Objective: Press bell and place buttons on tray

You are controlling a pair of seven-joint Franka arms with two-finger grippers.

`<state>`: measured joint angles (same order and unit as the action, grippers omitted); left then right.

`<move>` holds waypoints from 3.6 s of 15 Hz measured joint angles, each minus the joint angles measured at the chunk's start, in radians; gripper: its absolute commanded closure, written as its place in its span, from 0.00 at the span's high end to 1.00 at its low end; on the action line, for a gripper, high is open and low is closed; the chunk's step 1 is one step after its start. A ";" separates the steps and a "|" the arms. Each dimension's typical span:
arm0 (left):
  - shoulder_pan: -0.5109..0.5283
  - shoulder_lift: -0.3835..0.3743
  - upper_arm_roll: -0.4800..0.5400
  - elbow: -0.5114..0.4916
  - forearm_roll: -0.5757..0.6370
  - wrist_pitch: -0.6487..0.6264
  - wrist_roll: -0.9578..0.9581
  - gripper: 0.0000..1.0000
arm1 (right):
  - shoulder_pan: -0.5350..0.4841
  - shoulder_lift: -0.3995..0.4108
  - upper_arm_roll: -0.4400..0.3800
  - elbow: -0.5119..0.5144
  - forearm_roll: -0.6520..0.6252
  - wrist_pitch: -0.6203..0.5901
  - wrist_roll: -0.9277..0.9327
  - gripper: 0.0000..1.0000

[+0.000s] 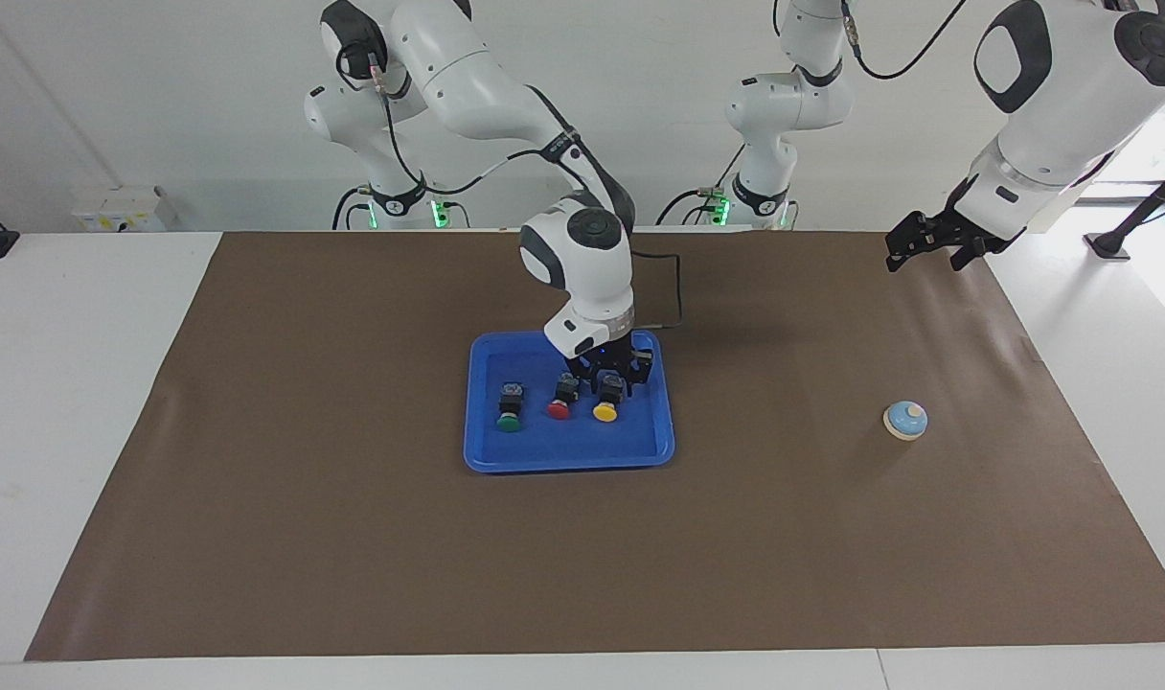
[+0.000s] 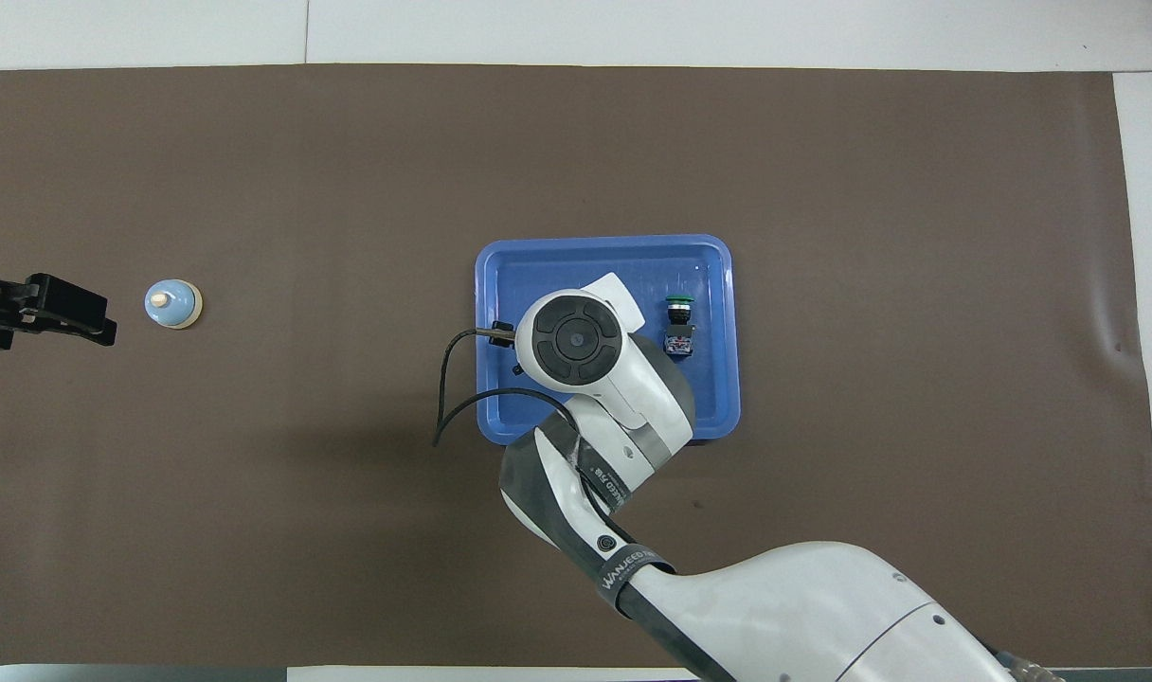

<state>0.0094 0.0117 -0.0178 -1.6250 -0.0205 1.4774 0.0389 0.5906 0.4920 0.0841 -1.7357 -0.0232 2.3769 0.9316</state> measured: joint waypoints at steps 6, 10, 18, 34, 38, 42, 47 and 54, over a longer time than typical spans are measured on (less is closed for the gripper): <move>0.000 0.000 0.000 0.000 0.000 0.000 0.000 1.00 | -0.109 -0.073 -0.014 0.177 0.041 -0.306 -0.006 1.00; 0.000 0.000 0.000 0.000 0.000 0.000 0.000 1.00 | -0.275 -0.183 -0.016 0.187 0.047 -0.488 -0.310 1.00; 0.000 0.000 0.000 0.000 0.000 0.000 0.000 1.00 | -0.555 -0.269 -0.018 0.187 0.050 -0.678 -0.856 1.00; 0.000 0.000 0.000 0.000 0.000 0.000 0.000 1.00 | -0.648 -0.549 -0.019 0.103 0.032 -0.862 -0.981 1.00; 0.000 0.000 0.000 0.000 0.000 0.000 0.000 1.00 | -0.648 -0.549 -0.015 0.103 0.032 -0.862 -0.981 1.00; 0.000 0.000 -0.001 0.000 0.000 0.000 0.000 1.00 | -0.648 -0.549 -0.014 0.103 0.032 -0.862 -0.981 1.00; 0.003 0.000 0.002 -0.007 0.000 0.072 0.000 0.21 | -0.648 -0.550 -0.013 0.103 0.032 -0.862 -0.981 1.00; 0.090 0.045 0.008 -0.127 0.000 0.310 0.004 0.02 | -0.648 -0.550 -0.011 0.103 0.032 -0.862 -0.981 1.00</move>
<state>0.0989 0.0569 -0.0102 -1.7518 -0.0202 1.7873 0.0430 -0.0571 -0.0581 0.0728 -1.6331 0.0089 1.5147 -0.0490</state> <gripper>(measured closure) 0.947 0.000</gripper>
